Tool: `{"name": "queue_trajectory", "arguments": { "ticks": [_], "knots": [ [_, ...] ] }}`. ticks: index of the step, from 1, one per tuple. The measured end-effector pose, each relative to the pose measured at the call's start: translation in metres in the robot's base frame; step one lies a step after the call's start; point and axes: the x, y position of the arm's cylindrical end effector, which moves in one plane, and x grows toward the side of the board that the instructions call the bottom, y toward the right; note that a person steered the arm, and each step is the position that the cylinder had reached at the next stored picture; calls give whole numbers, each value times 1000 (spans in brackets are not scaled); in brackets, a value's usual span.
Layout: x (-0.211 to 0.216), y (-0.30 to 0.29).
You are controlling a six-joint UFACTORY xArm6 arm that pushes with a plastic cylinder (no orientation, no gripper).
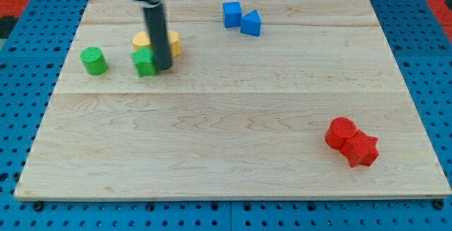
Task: Move the yellow blocks at the center of the board
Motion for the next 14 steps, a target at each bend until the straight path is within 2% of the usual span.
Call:
{"name": "queue_trajectory", "arguments": {
  "ticks": [1, 4, 11, 12, 13, 14],
  "knots": [
    [2, -48],
    [-7, -21],
    [-34, -18],
    [-53, -51],
    [-77, -55],
    [-70, 36]
  ]
}}
